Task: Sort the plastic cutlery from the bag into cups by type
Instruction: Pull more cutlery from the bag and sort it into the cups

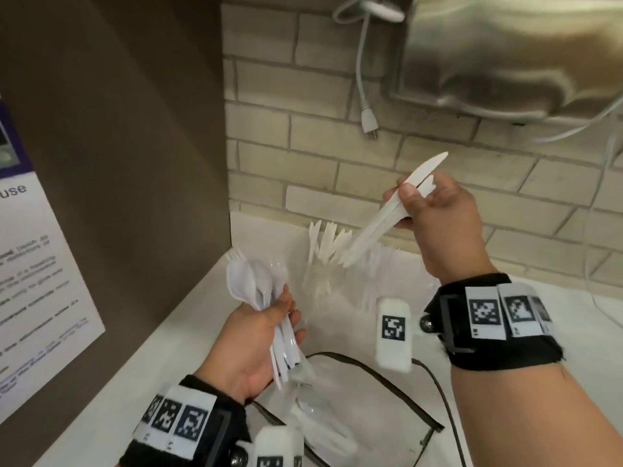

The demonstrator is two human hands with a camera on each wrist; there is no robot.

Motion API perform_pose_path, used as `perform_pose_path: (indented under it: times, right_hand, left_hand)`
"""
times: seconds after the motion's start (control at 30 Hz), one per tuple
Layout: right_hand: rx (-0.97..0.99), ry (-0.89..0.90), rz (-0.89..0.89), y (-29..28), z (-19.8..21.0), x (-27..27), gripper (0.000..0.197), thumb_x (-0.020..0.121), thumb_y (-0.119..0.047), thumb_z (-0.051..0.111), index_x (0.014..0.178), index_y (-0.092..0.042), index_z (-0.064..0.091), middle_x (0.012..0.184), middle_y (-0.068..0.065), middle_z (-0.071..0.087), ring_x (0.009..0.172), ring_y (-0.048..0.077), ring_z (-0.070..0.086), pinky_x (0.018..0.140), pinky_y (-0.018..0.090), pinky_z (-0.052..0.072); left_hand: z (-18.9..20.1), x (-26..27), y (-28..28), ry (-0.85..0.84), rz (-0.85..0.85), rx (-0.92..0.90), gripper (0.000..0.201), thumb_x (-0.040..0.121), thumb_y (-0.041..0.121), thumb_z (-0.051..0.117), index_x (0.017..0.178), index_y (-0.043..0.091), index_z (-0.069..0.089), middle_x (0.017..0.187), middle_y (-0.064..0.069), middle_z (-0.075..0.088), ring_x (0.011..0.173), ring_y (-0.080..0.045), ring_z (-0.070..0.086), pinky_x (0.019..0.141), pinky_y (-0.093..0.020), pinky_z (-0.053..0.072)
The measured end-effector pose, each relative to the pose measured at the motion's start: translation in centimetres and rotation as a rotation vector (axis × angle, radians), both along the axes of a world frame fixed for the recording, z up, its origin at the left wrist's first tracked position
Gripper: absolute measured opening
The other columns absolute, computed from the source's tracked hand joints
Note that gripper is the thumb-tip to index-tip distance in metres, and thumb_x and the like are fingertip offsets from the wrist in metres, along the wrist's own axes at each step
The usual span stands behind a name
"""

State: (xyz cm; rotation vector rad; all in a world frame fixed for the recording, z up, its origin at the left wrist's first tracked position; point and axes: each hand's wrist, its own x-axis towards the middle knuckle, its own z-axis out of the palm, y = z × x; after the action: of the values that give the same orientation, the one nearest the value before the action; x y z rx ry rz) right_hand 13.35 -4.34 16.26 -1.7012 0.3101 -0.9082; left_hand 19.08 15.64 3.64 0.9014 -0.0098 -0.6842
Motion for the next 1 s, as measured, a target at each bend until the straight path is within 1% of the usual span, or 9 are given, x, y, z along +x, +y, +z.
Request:
perform_pose_path:
  times: [0.13,0.3,0.37,0.47,0.6,0.7,0.83,0.93,1.0]
  right_hand:
    - [-0.233,0.020,-0.135,0.0,-1.4,5.2,0.009,0.094,-0.015,0.056,0.091,-0.022,0.059,0.088,0.001,0.073,0.079,0.019,0.067,0.078,0.037,0.056]
    - [-0.279,0.179,-0.131,-1.5,-5.7,10.7,0.011,0.093,-0.018,0.059,0.101,-0.014,0.063,0.088,0.011,0.073,0.070,0.026,0.060,0.065,0.030,0.049]
    - [-0.245,0.256,-0.111,-1.8,-7.3,11.9,0.021,0.093,-0.016,0.059,0.113,-0.016,0.060,0.085,0.005,0.069,0.072,0.020,0.058,0.071,0.029,0.047]
    - [-0.326,0.405,-0.054,-1.9,-9.6,12.3,0.051,0.094,-0.008,0.053,0.138,-0.028,0.037,0.080,0.002,0.056,0.068,0.016,0.051,0.069,0.024,0.041]
    - [-0.551,0.635,0.036,-1.8,-11.2,13.0,0.047,0.097,-0.007,0.045,0.140,-0.020,0.037,0.108,0.012,0.063,0.089,0.025,0.061,0.064,0.016,0.033]
    - [-0.528,0.675,0.030,-1.9,-10.6,13.3,0.048,0.100,-0.015,0.040,0.148,-0.017,0.032,0.140,0.011,0.050,0.125,0.025,0.051,0.090,0.019,0.036]
    - [-0.582,0.581,-0.038,-1.8,-8.1,12.1,0.046,0.100,-0.024,0.044,0.145,-0.021,0.038,0.151,0.008,0.037,0.139,0.023,0.034,0.111,0.026,0.025]
    - [-0.590,0.424,-0.102,-0.5,-4.7,9.7,0.034,0.098,-0.029,0.049,0.129,-0.020,0.058,0.138,0.002,0.050,0.126,0.018,0.047,0.103,0.025,0.036]
    - [-0.475,0.317,-0.017,1.2,-2.7,7.3,0.021,0.095,-0.034,0.054,0.107,-0.024,0.068,0.108,-0.004,0.065,0.090,0.009,0.061,0.080,0.021,0.046]
  left_hand:
    - [0.6,0.2,-0.1,-0.037,0.007,-0.004,0.014,0.089,0.006,0.060,0.095,0.012,0.071,0.069,-0.001,0.064,0.072,-0.017,0.060,0.071,-0.036,0.053]
    - [1.0,0.9,-0.1,-0.096,0.022,-0.014,0.016,0.088,0.004,0.059,0.100,0.008,0.069,0.065,-0.003,0.063,0.062,-0.017,0.061,0.069,-0.038,0.051]
    - [0.9,1.2,-0.1,-0.102,0.026,-0.023,0.016,0.088,0.004,0.059,0.100,0.006,0.069,0.065,-0.005,0.062,0.059,-0.017,0.060,0.067,-0.038,0.050]
    - [0.7,1.6,-0.2,-0.101,0.030,-0.031,0.015,0.086,0.004,0.060,0.097,0.005,0.069,0.066,-0.007,0.058,0.060,-0.018,0.057,0.063,-0.036,0.050]
    - [0.6,2.0,0.0,-0.095,0.008,-0.043,0.016,0.086,0.003,0.059,0.098,0.005,0.069,0.067,-0.007,0.059,0.062,-0.019,0.058,0.067,-0.036,0.050]
    - [0.7,2.0,0.1,-0.099,-0.014,-0.050,0.018,0.084,0.004,0.060,0.101,0.005,0.069,0.069,-0.006,0.061,0.065,-0.019,0.059,0.071,-0.036,0.048]
    - [1.4,1.7,0.1,-0.153,-0.046,-0.019,0.029,0.075,0.011,0.065,0.104,0.007,0.068,0.074,-0.004,0.064,0.073,-0.020,0.063,0.076,-0.036,0.051]
    - [2.4,1.4,0.1,-0.218,-0.058,0.012,0.034,0.076,0.016,0.064,0.109,0.011,0.067,0.079,-0.003,0.067,0.081,-0.020,0.066,0.075,-0.037,0.052]
    - [3.1,1.0,-0.1,-0.253,-0.066,0.021,0.030,0.081,0.016,0.062,0.110,0.013,0.067,0.079,-0.001,0.068,0.082,-0.020,0.067,0.077,-0.037,0.053]
